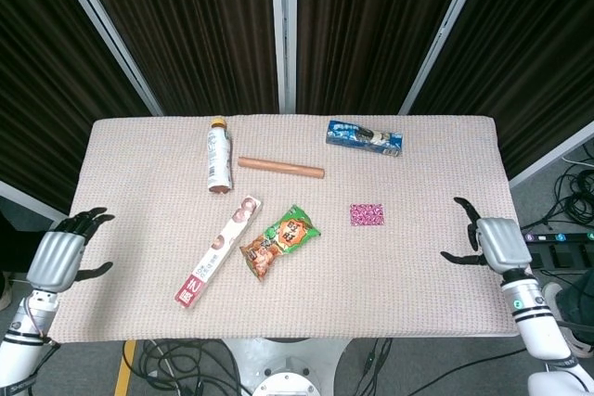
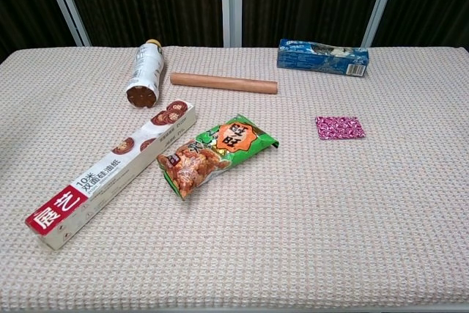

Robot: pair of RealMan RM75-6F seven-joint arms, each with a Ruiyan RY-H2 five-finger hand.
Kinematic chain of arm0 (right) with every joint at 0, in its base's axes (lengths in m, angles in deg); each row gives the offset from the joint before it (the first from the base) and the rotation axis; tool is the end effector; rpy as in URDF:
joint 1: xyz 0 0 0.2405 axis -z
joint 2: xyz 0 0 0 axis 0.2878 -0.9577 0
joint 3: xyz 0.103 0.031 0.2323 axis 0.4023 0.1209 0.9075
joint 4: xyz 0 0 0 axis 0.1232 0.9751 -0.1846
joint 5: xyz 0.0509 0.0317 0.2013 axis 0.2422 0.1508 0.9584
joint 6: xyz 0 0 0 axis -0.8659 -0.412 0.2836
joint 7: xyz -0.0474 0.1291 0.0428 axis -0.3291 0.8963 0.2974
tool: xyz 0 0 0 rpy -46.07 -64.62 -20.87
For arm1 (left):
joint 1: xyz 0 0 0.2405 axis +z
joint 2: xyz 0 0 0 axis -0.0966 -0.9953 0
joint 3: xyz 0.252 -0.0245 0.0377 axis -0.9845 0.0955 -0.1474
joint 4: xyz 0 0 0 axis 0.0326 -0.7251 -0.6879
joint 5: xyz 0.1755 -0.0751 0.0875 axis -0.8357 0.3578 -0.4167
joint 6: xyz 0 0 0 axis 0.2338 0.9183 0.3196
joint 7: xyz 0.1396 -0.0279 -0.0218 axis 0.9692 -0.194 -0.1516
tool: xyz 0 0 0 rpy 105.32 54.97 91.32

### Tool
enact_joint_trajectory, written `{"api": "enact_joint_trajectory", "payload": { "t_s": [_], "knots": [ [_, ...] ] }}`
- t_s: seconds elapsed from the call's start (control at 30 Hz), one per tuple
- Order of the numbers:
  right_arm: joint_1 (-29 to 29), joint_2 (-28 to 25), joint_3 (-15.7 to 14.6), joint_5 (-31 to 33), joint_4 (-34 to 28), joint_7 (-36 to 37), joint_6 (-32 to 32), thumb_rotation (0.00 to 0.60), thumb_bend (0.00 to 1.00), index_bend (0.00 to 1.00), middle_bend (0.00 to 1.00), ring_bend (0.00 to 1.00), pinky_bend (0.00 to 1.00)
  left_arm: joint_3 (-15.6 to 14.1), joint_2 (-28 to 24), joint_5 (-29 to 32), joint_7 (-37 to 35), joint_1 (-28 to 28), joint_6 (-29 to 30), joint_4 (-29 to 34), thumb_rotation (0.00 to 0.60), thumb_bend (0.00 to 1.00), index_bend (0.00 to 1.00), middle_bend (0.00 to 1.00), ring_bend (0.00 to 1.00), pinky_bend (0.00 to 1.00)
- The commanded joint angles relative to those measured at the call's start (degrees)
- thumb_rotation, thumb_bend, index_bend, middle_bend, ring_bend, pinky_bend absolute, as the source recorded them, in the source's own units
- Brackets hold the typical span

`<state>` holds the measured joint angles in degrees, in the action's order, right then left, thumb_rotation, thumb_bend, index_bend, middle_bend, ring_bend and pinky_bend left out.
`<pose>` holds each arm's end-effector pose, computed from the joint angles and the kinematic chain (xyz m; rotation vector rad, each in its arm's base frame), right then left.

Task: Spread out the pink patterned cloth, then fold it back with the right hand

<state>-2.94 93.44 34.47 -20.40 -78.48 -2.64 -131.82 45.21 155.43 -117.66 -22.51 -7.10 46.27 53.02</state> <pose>-0.2916 -0.2767 0.1094 1.5630 -1.0565 0.8296 -0.3209 0.2225 0.1147 -1.5370 -0.8780 -0.9785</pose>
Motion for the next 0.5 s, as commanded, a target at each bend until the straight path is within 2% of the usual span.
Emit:
{"api": "enact_joint_trajectory", "payload": {
  "t_s": [0.03, 0.17, 0.33, 0.5],
  "knots": [
    [-2.8, 0.4, 1.1, 2.9, -3.4, -4.0, 3.1, 0.599, 0.14, 0.16, 0.99, 0.91, 0.97, -0.2, -0.5, -0.1, 0.1, 0.3, 0.3, 0.8, 0.6, 0.03, 0.29, 0.29, 0.24, 0.34],
    [-5.9, 2.3, 1.5, 7.1, -5.5, -9.3, 6.7, 0.6, 0.32, 0.2, 1.0, 1.0, 0.99, -0.4, -0.8, -0.5, 0.3, 0.6, 0.9, 1.6, 0.6, 0.03, 0.29, 0.29, 0.24, 0.33],
    [-9.2, 5.6, 1.3, 13.2, -5.9, -14.2, 10.3, 0.6, 0.52, 0.2, 1.0, 1.0, 1.0, -0.5, -1.2, -0.9, 0.1, 0.7, 1.1, 2.3, 0.6, 0.03, 0.29, 0.29, 0.24, 0.34],
    [-12.1, 8.9, 1.6, 19.8, -5.5, -17.5, 12.2, 0.6, 0.66, 0.19, 1.0, 1.0, 1.0, -0.7, -1.5, -1.2, -0.4, 1.0, 1.4, 2.4, 0.6, 0.03, 0.29, 0.29, 0.24, 0.33]
  ]
}}
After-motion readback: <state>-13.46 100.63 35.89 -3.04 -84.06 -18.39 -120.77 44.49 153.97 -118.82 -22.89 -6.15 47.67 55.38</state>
